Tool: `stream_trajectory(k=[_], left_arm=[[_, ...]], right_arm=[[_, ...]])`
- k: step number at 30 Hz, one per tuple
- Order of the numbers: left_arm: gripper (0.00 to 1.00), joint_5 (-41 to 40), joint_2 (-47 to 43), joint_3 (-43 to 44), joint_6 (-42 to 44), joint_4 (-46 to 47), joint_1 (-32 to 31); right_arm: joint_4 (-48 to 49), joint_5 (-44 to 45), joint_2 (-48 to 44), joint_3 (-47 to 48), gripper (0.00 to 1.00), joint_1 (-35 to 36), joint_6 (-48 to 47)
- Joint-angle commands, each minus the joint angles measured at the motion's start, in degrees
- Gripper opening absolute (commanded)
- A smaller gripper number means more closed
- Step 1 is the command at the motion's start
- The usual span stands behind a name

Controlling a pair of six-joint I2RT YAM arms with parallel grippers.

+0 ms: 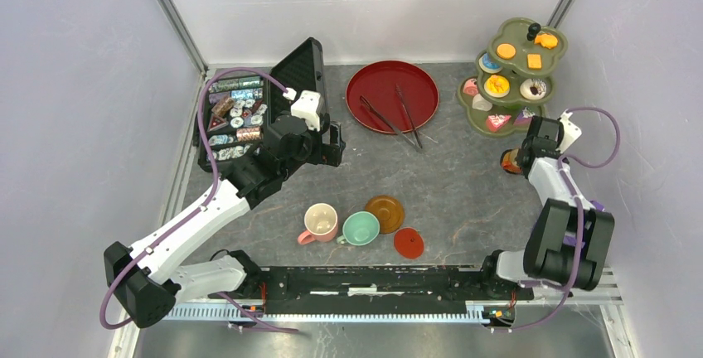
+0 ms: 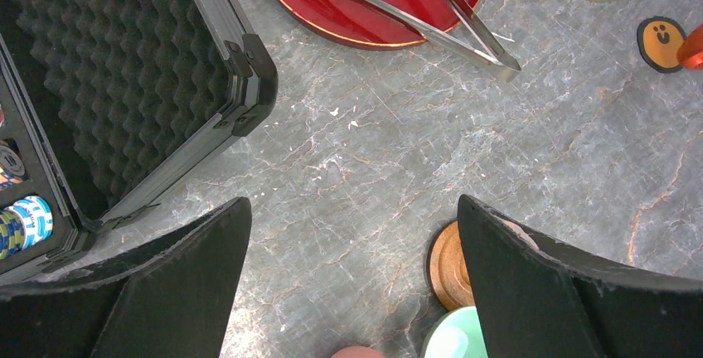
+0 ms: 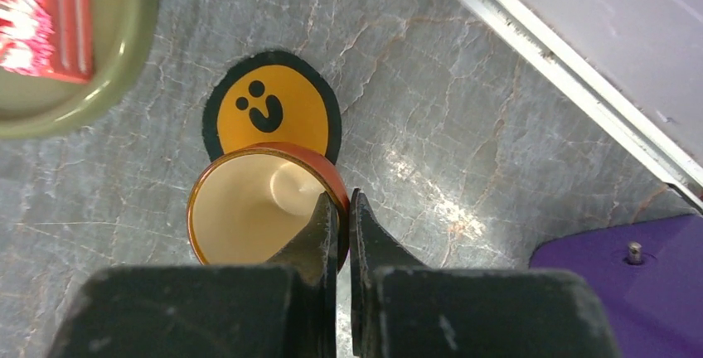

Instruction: Serve the afternoon tea

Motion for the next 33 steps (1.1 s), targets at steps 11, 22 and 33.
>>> stream_trajectory(k=[11, 22, 33], left_arm=[[1.00, -0.14, -0.84, 0.87, -2.34, 0.47, 0.28], [1.00, -0.18, -1.26, 0.87, -2.34, 0.47, 0.28], [1.00, -0.07, -1.57, 0.87, -2.34, 0.47, 0.28]], right_arm=[[7.71, -4.75, 7.59, 3.59, 0.00, -3.78, -0.66], [11.10, -10.34, 9.14, 3.39, 0.03, -4.85, -1.73], [9.65, -10.97, 9.09, 3.86, 0.35, -5.02, -3.41]])
